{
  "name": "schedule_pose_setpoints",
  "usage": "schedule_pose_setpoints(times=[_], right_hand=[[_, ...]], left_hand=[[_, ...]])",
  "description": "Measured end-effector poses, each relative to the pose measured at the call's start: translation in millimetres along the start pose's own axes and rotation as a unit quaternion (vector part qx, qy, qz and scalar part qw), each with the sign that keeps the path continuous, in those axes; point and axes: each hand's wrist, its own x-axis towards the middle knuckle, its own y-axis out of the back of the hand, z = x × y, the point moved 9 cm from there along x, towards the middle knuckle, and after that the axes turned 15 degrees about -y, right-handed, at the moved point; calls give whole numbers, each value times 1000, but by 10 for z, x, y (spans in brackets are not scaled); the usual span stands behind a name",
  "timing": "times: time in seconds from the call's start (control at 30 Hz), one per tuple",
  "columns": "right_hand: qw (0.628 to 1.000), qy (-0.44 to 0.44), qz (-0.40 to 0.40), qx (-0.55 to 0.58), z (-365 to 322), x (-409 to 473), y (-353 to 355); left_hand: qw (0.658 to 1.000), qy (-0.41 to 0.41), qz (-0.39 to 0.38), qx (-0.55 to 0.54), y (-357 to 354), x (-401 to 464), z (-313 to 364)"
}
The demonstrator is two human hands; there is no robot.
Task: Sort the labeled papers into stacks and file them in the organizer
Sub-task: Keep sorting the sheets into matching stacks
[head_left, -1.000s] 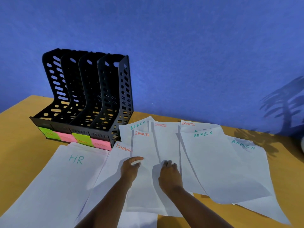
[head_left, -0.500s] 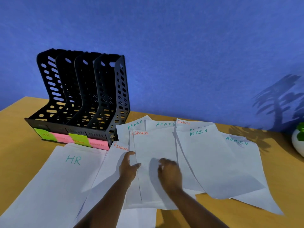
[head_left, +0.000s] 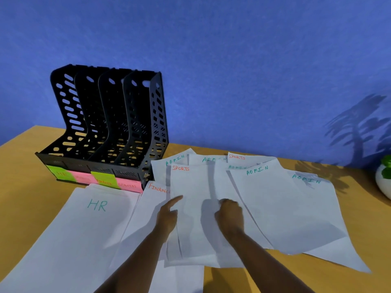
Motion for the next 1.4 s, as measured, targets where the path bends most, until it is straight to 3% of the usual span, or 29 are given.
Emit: schedule_pose_setpoints(times=[0.17, 0.3, 0.43, 0.63, 0.7, 0.83, 1.0, 1.2, 1.4], right_hand=[[990, 87, -104, 32, -395, -485, -430], [972, 145, -158, 92, -548, -666, -490], [980, 118, -52, 149, -294, -348, -23], [986, 163, -29, -8, -51, -223, -7], [993, 103, -3, -64, 98, -160, -71], [995, -69, -29, -71, 444, -9, -96], [991, -112, -52, -46, 553, 123, -40], [990, -84, -28, 111, 516, 234, 183], [973, -132, 6, 187, 1033, 765, 821]], left_hand=[[992, 37, 72, -99, 23, -25, -44], [996, 37, 72, -36, 51, -7, -50], [996, 25, 84, -7, 91, 2, -28], [995, 24, 94, -34, 77, -15, 21], [994, 23, 97, -46, 70, -17, 42], [990, 24, 114, -85, 111, -26, 76], [989, 28, 115, -87, 141, -68, 56], [970, 59, 201, -125, 277, -106, 18], [984, 16, 156, -80, 284, -75, 34]])
